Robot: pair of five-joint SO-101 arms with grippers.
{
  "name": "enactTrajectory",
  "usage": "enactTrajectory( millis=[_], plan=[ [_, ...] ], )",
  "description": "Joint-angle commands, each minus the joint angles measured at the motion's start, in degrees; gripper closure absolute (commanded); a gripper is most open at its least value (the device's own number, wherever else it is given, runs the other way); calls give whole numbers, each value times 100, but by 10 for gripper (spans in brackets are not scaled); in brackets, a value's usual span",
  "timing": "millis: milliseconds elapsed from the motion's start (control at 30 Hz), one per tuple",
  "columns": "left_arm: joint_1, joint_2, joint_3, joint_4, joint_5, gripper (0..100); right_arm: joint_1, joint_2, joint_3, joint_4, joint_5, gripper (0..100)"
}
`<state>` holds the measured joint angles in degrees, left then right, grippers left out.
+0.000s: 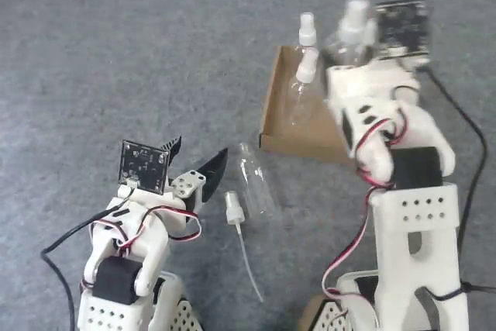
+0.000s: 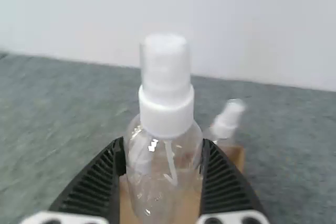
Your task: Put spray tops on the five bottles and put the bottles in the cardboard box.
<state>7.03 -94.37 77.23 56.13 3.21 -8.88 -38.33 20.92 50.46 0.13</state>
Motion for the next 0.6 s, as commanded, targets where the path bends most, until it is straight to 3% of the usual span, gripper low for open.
enactTrajectory(
  millis=[0, 267, 567],
  plan=[
    [9, -88, -22, -123, -44, 739, 418, -207, 818, -1130, 79, 992],
    [9, -70, -22, -123, -44, 739, 549, -198, 2251, -2738, 70, 992],
    [9, -62, -22, -123, -44, 739, 892, 752, 2576, -3934, 44, 992]
  ],
)
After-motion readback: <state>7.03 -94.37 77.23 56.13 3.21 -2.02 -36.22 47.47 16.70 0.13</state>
